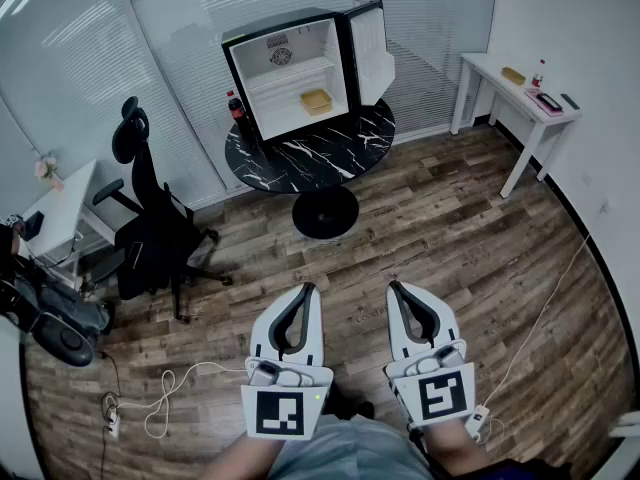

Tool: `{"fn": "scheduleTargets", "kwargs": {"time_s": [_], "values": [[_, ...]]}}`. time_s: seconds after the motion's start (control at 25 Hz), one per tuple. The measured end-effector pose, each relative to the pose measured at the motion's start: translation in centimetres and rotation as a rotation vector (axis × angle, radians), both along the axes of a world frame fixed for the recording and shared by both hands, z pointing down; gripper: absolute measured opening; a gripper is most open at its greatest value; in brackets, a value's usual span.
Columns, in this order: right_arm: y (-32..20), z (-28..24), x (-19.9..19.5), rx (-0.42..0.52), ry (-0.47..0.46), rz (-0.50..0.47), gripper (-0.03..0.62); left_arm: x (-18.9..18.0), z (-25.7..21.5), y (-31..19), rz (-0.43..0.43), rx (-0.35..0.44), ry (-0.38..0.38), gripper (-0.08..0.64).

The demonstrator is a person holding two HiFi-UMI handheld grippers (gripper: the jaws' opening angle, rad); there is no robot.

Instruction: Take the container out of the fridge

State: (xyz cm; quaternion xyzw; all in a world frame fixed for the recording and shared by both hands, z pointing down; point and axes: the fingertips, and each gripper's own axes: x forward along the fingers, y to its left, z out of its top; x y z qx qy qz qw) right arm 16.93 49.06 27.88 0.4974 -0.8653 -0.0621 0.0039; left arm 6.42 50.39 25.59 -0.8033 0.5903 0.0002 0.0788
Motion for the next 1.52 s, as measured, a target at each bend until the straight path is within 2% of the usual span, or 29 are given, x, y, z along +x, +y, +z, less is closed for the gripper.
{"fn": "scheduleTargets", "kwargs": {"time_s": [0.44, 0.76, 1.0, 1.2, 1.52], "values": [[3.1, 0.1, 1.3, 0.015, -0.025, 0.012, 0.012, 0.6, 0.5, 3.2, -0.013, -0.005, 0.003, 0.014], [2.0, 2.9, 2.0, -0.085, -0.03, 0.024, 0.014, 0.3, 2.8, 2.4, -0.01, -0.059, 0.001, 0.014], [-2.9, 5.5, -0.1, -0.136, -0.026, 0.003, 0.014, -1.8, 4.8, -2.6, -0.031, -0.089, 0.042, 0.014], [-10.7, 5.7, -2.2, -0.132, -0.005, 0.008, 0.014, -4.3, 5.2, -10.0, -0.036, -0.088, 0.052, 0.014], [-21.9, 2.2, -5.4, -0.047, -0.002, 0.03, 0.014, -8.4, 2.1, -20.6, -0.029, 0.003, 0.055, 0.014]]}}
